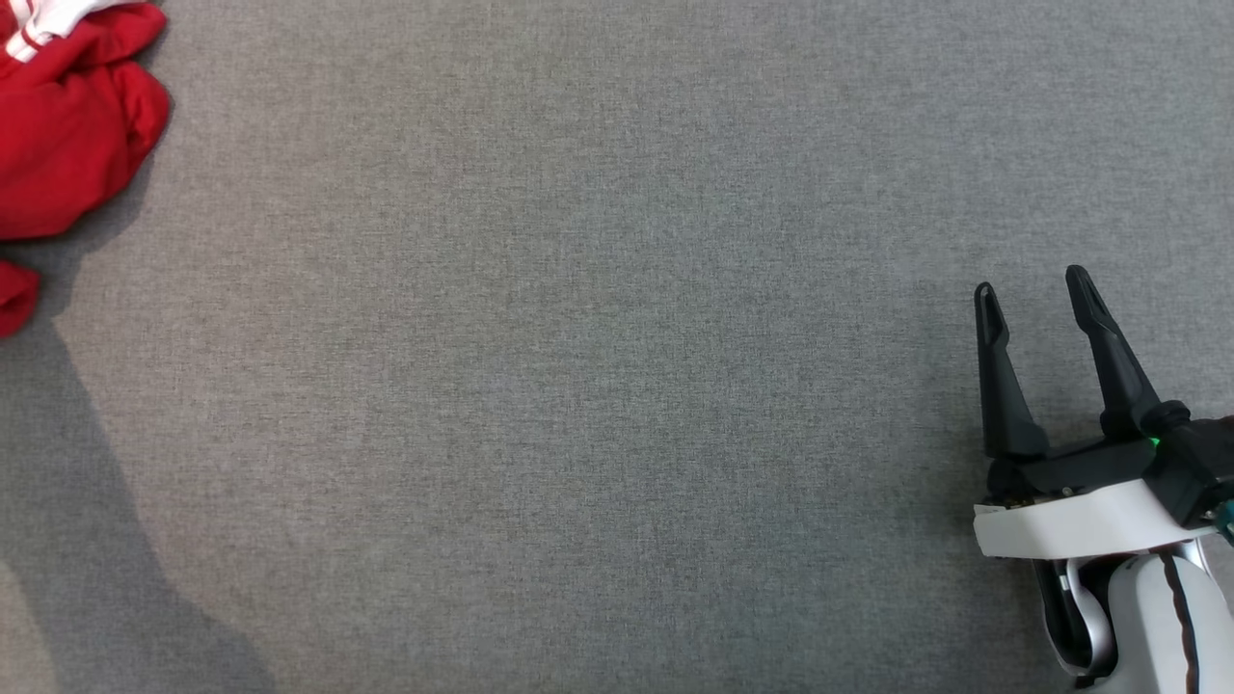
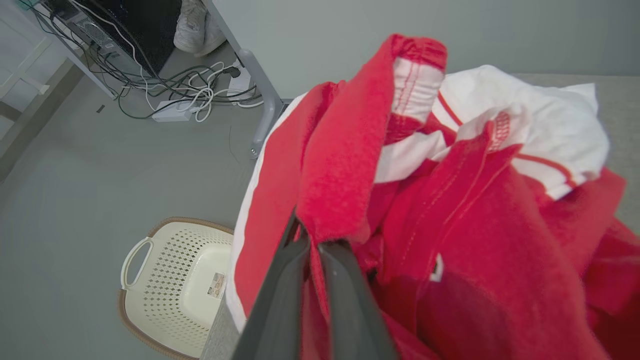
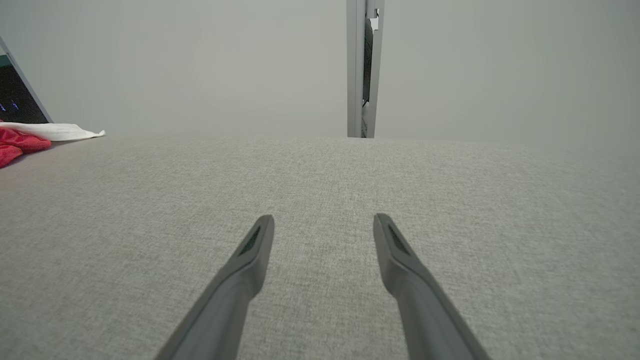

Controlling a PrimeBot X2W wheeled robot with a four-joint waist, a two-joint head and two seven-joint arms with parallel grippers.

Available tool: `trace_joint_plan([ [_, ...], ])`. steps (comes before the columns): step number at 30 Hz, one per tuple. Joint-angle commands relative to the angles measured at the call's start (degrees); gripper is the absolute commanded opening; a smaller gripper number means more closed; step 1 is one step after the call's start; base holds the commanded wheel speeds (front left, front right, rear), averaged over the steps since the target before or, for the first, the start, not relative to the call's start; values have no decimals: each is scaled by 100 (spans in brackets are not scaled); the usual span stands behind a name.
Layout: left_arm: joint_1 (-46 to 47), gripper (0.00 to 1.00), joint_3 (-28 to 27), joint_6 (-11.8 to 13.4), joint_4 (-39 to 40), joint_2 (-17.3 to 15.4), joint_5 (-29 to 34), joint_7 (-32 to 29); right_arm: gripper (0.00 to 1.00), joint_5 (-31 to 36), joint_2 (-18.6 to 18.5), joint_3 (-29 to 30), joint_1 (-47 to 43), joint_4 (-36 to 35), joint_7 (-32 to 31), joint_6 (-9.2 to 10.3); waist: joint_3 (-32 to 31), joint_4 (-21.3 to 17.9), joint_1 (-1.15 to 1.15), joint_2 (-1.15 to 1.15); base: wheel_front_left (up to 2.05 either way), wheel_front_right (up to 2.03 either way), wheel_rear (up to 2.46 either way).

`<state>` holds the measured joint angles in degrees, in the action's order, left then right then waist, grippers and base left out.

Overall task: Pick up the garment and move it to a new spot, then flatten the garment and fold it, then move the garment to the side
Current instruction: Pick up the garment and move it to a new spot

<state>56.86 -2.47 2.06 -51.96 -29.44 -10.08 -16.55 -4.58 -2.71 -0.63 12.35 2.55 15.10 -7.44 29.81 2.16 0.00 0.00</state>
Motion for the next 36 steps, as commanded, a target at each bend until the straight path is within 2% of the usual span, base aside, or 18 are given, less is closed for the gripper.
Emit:
trace_joint_plan([
  [1, 106, 0, 37, -22, 21, -30, 23, 136, 100, -33, -34, 0, 60, 9, 10, -9, -37, 11, 0, 0, 0, 0, 0],
  [8, 270, 0, 317, -167, 190, -68, 189, 485, 100, -165, -33, -65, 18, 165, 10, -9, -550, -28, 0, 0, 0, 0, 0],
  [11, 392, 0, 504, -339, 350, -65, 282, 632, 100, -259, -35, -100, -56, 245, 10, -9, -886, -94, 0, 0, 0, 0, 0],
  [15, 465, 0, 873, -736, 567, 35, 336, 708, 100, -384, -35, -110, -170, 349, 9, -9, -1370, -208, 0, 0, 0, 0, 0],
  [18, 530, 0, 1229, -886, 769, 187, 314, 730, 100, -440, -33, -105, -290, 451, 8, -9, -1728, -302, 0, 0, 0, 0, 0],
  [23, 393, 0, 2046, -949, 1226, 559, 45, 774, 100, -483, -34, -64, -543, 564, 8, -9, -2247, -471, 0, 0, 0, 0, 0],
  [28, 162, 0, 3022, -942, 1785, 718, -608, 726, 100, -498, -34, -2, -759, 609, 8, -9, -2524, -682, 0, 0, 0, 0, 0],
  [32, -50, 0, 3458, -943, 2026, 870, -967, 812, 100, -534, -34, 0, -837, 605, 8, -9, -2540, -861, 0, 0, 0, 0, 0],
  [36, -181, 0, 3753, -944, 1932, 1105, -1043, 1024, 100, -567, -34, -53, -802, 578, 8, -9, -2411, -1069, 0, 0, 0, 0, 0],
])
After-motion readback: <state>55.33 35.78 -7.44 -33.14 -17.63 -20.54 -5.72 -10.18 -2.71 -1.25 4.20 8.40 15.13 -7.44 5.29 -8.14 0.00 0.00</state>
